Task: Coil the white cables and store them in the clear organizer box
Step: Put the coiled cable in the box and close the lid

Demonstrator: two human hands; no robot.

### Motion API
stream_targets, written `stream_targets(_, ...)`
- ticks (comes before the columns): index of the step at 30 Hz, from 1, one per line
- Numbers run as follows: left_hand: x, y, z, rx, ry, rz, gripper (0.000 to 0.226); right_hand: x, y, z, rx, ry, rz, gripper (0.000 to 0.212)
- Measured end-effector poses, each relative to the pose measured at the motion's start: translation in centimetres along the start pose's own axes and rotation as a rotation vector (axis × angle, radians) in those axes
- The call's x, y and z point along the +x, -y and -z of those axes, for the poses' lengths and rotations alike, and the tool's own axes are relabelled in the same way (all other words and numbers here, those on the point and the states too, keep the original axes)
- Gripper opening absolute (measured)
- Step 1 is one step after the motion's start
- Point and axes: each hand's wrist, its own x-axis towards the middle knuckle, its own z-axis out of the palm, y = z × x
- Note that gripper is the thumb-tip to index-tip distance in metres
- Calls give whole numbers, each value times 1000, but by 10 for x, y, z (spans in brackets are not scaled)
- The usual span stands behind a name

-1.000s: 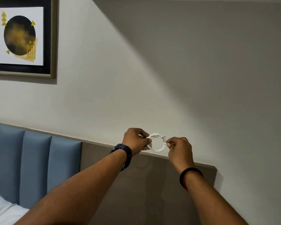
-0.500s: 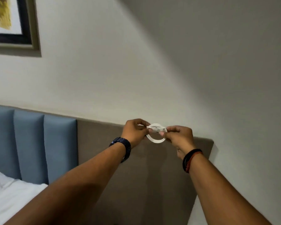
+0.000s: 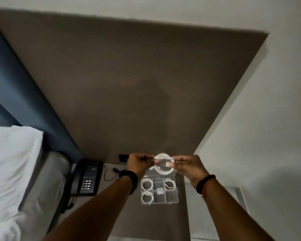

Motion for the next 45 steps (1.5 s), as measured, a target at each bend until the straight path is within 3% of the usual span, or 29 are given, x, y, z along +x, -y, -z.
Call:
stream_targets(4,50,117,-18,32,67,132,21,63,-120,-5,-37,-63,-127,11)
stream_targets(7,89,198,-28,92,90,187,19,107,-205,-11,-21,-125,-216,18)
stream_targets(10,122,272,-32,213,104,192,16,143,-282,-19,-27,-160,-235,21)
stream_targets(12,135,308,-35,273,21,215,20,161,-318,-24,-45,-185,-223,20)
stream_targets(15,150,361,-43,289,27,252,28,179,-358,-27,-95,-194,-166,20)
stream_targets(17,154,376,-45,393,45,226,31,186,-374,-28,-141,-188,-143,21)
stream_targets(20,155,389,-48,625,73,30,19,192,-390,-28,-178,-193,-137,22)
stream_targets(29,155,405,-43,932,34,-409,13,188,-401,-42,-429,-302,56,19)
stream_targets(33,156,406,-33,1218,212,-605,15,180,-407,-47,-703,-251,204,6)
stream_targets(35,157,403,-31,1261,227,-582,11,180,-409,-47,-858,-195,221,5)
stream_targets(41,158,399,-37,1299,232,-489,9,185,-405,-49,-1025,-60,273,36)
stream_targets(43,158,397,-41,1269,185,-423,8,186,-410,-50,-990,-37,279,31)
stream_targets(45,159,396,-45,1227,103,-329,10,190,-411,-53,-761,-189,173,15)
